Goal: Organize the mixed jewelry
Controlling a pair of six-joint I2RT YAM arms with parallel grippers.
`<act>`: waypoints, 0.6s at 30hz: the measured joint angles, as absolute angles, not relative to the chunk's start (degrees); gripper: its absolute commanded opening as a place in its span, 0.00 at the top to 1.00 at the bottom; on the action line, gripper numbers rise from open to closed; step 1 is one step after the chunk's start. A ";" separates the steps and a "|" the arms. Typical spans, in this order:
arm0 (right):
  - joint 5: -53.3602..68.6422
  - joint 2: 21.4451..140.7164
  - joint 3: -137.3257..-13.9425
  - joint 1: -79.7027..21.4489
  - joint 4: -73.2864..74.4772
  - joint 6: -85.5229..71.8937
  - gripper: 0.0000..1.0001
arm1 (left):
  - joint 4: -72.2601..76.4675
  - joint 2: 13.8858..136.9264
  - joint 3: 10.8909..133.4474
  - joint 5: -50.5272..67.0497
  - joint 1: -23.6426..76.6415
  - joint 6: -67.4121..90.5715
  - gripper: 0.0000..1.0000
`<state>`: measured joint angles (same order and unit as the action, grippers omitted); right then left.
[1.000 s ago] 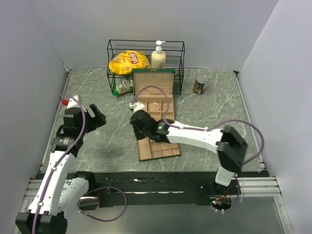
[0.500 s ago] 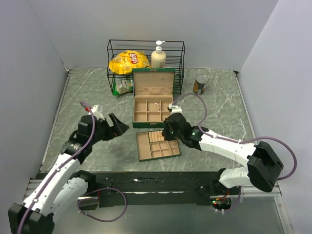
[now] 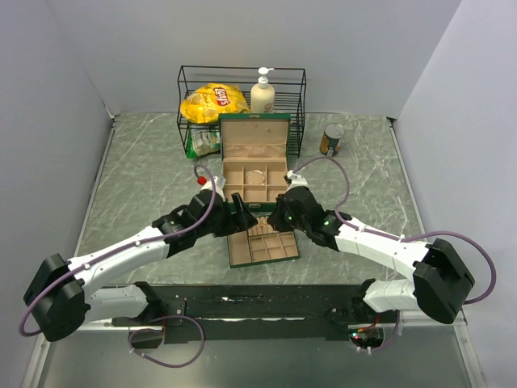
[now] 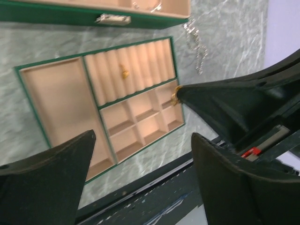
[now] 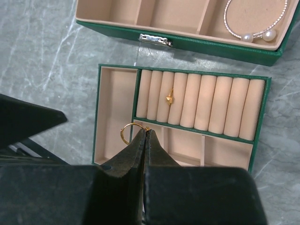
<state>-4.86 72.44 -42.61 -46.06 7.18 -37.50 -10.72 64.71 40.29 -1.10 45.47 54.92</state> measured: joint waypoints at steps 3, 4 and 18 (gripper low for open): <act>-4.36 72.07 -41.95 -45.69 6.37 -38.09 1.00 | -9.15 66.50 41.60 -2.81 46.68 56.07 0.26; -4.03 71.90 -41.67 -45.56 6.37 -38.19 1.00 | -8.14 66.61 41.60 -3.18 46.76 56.66 0.28; -0.60 71.81 -40.82 -43.86 5.21 -41.74 1.00 | -0.99 68.25 40.73 -3.64 48.27 59.96 0.45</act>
<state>-0.60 71.81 -40.82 -43.86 5.21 -41.74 -0.99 68.25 40.73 -3.64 48.27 59.96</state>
